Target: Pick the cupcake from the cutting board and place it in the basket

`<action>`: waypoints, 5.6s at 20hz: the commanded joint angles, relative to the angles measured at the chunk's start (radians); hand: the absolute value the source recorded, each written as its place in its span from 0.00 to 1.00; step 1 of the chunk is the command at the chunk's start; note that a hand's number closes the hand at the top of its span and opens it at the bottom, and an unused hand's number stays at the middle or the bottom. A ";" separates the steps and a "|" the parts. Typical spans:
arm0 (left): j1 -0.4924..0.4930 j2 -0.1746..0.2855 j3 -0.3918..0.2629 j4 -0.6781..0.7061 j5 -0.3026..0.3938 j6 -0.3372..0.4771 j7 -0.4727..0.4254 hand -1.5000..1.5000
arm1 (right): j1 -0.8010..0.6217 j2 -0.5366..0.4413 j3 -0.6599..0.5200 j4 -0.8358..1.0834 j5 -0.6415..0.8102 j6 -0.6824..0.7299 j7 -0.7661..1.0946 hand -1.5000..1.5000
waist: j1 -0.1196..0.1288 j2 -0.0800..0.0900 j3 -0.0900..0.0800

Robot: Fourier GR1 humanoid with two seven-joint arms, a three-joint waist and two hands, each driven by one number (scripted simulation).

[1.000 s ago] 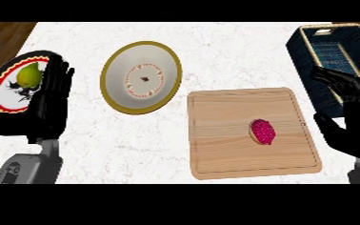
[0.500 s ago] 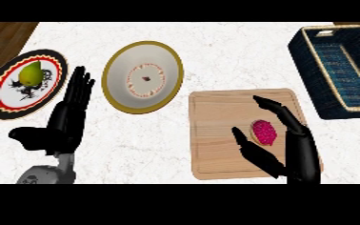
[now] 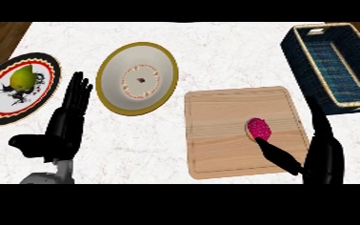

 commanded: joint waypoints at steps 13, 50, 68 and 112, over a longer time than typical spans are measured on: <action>-0.026 -0.022 -0.015 -0.003 -0.009 -0.002 0.020 0.50 | -0.224 0.069 0.148 -0.412 0.101 0.945 0.815 0.00 | 0.034 0.009 0.008; -0.004 -0.022 0.068 -0.101 -0.035 -0.065 0.102 0.50 | -0.321 0.117 0.070 -0.074 0.185 0.849 0.759 0.00 | 0.028 0.007 0.014; 0.064 -0.107 0.062 -0.102 -0.101 -0.099 0.063 0.50 | -0.214 0.117 0.059 0.057 0.168 0.721 0.631 0.00 | 0.024 0.007 0.014; 0.009 -0.214 0.079 -0.100 -0.210 -0.174 0.090 0.50 | -0.622 0.040 -0.332 0.604 0.231 0.538 0.663 1.00 | 0.102 0.055 0.017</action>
